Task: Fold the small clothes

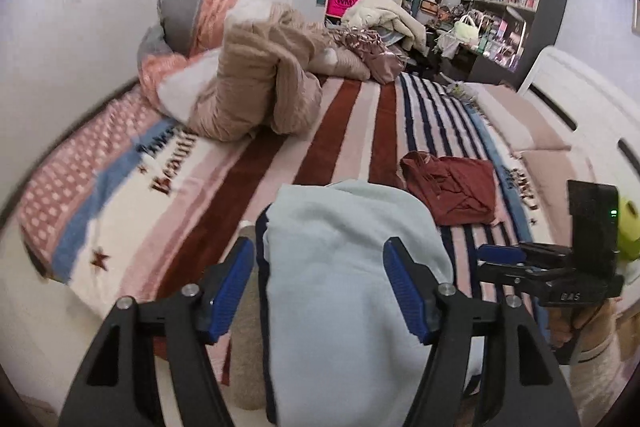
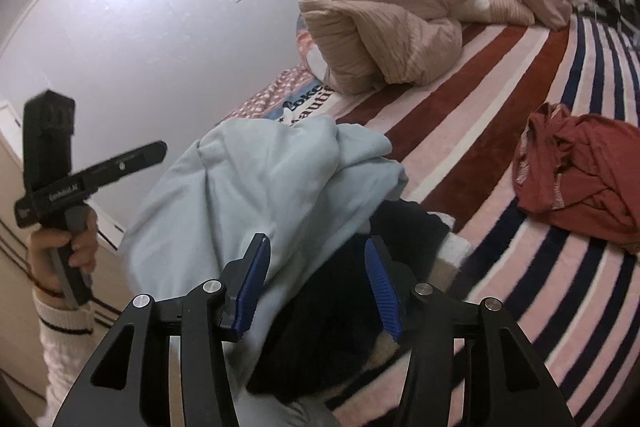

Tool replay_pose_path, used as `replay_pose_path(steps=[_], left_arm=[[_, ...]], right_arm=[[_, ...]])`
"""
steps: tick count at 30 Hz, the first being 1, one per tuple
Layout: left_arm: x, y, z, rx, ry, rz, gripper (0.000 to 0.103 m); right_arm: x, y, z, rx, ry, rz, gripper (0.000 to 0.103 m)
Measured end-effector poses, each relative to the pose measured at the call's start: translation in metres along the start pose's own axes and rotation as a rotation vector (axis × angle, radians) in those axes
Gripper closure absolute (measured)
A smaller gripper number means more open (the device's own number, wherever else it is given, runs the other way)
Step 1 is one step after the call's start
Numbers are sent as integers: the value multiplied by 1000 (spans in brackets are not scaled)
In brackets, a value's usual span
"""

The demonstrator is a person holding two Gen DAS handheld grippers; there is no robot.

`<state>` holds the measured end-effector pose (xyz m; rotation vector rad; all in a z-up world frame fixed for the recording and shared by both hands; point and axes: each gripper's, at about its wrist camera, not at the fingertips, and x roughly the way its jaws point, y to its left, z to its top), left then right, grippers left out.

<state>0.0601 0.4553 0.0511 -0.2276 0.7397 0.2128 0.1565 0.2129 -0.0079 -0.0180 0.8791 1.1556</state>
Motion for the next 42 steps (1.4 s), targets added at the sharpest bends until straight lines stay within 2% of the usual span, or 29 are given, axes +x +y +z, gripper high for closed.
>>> replay_pose_path(steps=[6,10,14,20,21,22,23,24,25,30,34,36,42], left_arm=[[-33,-70,-20,70,-100,15,40],[-45,-132,-42,115,-178,9,37],[-50,-188,-66,146,-276,17,29],[-56,-267,-111,157,-472,3,11],[-55,-277,-116,158,-493,-1,6],[-55,-291,-125,159,-522,-5,4],[-54,-301,-131,162,-540,-8,4],[-53,-308,-134,165,-549,-7,4],[-50,-320,-141,164,-560,0,3],[-42,-351,-159,183,-561,-25,2],[-38,-362,-165,180,-549,-44,2],[-38,-363,-168,173,-542,-57,2],[-36,-361,-171,177,-543,-24,2]], right_arm=[[-53,-2,-38,-65,-57,-40,56],[-104,-15,-78,-72,-91,-46,51],[-158,-25,-120,-105,-163,-163,48],[-231,-31,-189,-171,-315,-371,34],[-242,-33,-199,-167,-347,-390,26],[-255,-34,-211,-161,-392,-417,17],[-263,-34,-218,-162,-421,-436,12],[-272,-34,-226,-165,-452,-464,3],[-282,-33,-235,-172,-486,-502,0],[-310,-30,-259,-185,-562,-604,0],[-320,-32,-264,-175,-566,-657,0],[-324,-35,-267,-164,-565,-668,0],[-326,-36,-271,-140,-566,-667,0]])
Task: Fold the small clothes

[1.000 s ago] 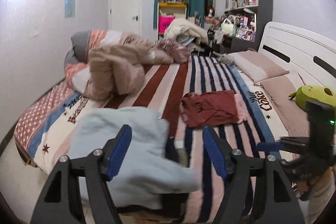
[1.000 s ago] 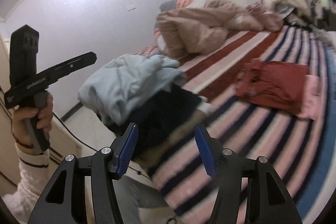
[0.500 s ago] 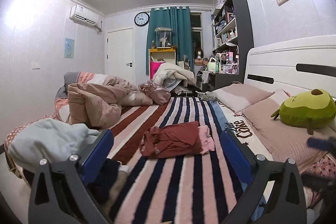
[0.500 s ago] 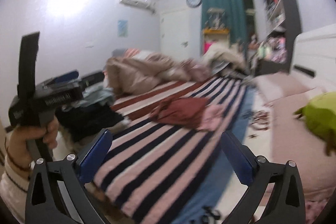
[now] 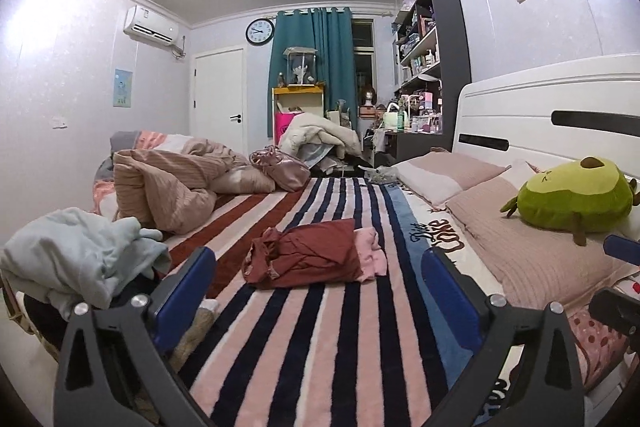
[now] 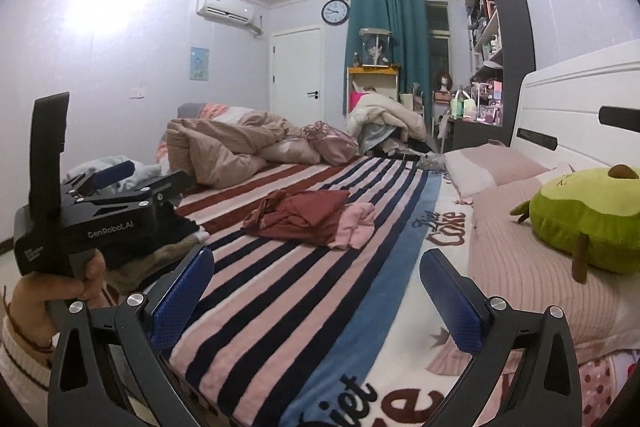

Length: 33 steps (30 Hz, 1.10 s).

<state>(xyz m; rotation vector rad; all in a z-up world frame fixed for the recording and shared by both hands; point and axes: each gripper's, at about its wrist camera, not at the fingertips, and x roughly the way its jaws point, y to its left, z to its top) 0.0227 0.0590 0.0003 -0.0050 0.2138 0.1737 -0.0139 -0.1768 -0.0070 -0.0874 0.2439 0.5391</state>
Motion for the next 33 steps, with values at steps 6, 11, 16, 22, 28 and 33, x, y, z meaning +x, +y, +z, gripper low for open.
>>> replay_pose_path(steps=[6,11,16,22,28,33], left_arm=[[-1,4,-1,5,-6,19,1],[-2,4,-4,14,-15,30,1],[-3,6,-5,16,-12,31,1],[-3,6,-5,16,-10,30,1],[-1,4,-6,13,-6,12,1],[1,-1,-6,16,-9,-8,1]], right_arm=[[2,3,-1,10,9,2,0],[5,4,-2,8,17,-5,0],[7,4,-3,17,19,-4,0],[6,2,-5,31,18,-12,0],[-1,-1,-5,57,17,-22,0],[-7,-3,-4,67,15,-47,0]])
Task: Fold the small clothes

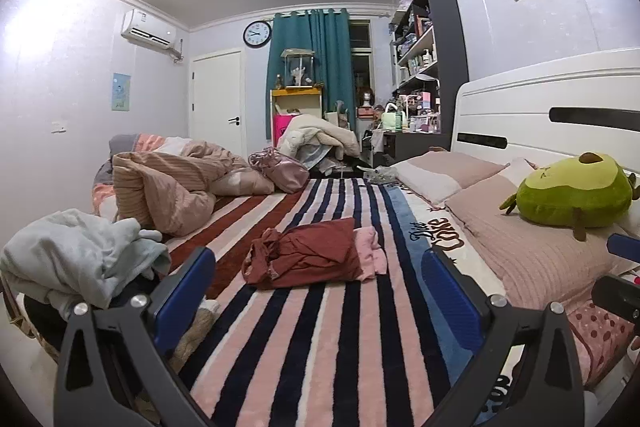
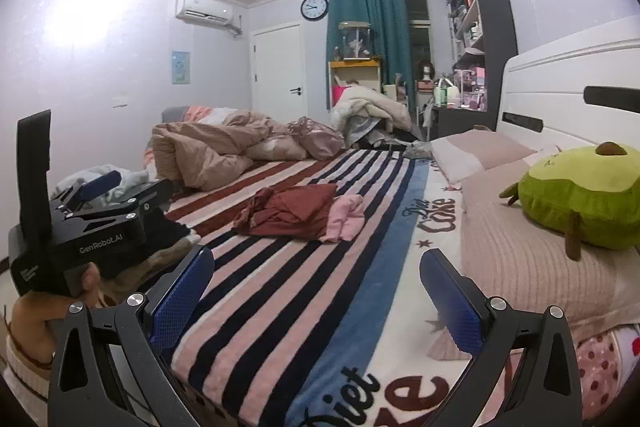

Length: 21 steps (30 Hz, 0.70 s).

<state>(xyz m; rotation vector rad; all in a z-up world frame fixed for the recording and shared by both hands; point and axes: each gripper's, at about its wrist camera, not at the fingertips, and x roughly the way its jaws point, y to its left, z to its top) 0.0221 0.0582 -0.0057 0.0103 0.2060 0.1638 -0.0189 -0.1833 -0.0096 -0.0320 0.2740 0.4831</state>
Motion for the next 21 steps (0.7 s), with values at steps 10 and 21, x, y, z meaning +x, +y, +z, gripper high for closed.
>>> replay_pose_path(steps=[10,21], left_arm=[[1,-5,1,-4,-5,-23,1],[-3,-8,1,2,-5,-24,1]], right_arm=[[-7,-4,-2,24,3,-39,0],[-13,-8,-1,50,-29,-60,0]])
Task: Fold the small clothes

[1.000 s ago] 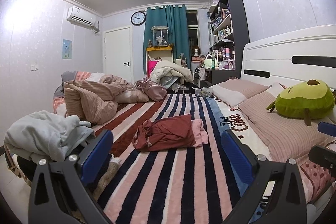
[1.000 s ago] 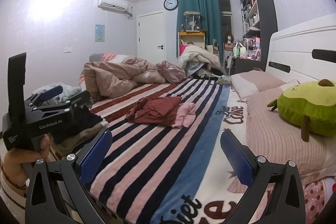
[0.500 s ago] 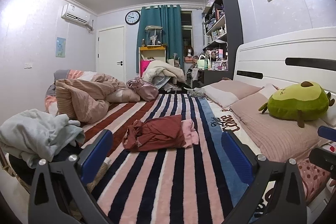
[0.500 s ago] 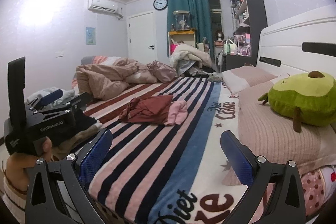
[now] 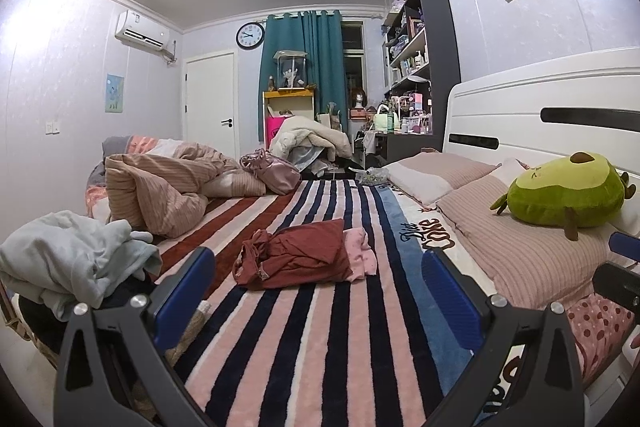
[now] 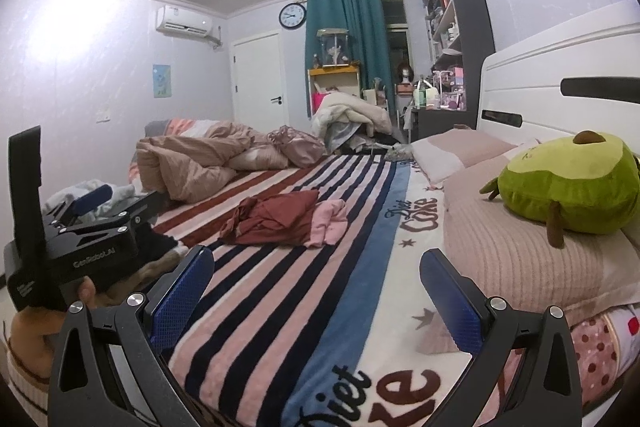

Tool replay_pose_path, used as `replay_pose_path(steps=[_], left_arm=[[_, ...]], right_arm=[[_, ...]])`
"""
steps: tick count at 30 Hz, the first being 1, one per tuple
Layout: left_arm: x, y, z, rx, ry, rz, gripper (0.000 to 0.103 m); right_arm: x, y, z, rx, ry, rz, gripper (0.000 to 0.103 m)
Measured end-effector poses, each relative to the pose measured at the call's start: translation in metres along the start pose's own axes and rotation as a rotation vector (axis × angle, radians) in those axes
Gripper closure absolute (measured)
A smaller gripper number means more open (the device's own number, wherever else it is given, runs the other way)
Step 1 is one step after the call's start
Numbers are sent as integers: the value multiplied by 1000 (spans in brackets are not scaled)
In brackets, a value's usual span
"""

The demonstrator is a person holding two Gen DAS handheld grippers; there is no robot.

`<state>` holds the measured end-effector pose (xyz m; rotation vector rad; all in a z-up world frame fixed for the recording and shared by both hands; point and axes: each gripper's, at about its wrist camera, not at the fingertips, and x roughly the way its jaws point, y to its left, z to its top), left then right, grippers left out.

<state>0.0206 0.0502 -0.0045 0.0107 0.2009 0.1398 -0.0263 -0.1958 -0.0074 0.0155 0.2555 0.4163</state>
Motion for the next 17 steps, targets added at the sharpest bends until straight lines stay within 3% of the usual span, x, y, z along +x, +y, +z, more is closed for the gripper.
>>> replay_pose_path(steps=[17], left_arm=[[-9,1,1,4,-9,-6,1]], right_arm=[[-1,-1,0,-4,-8,-22,0]])
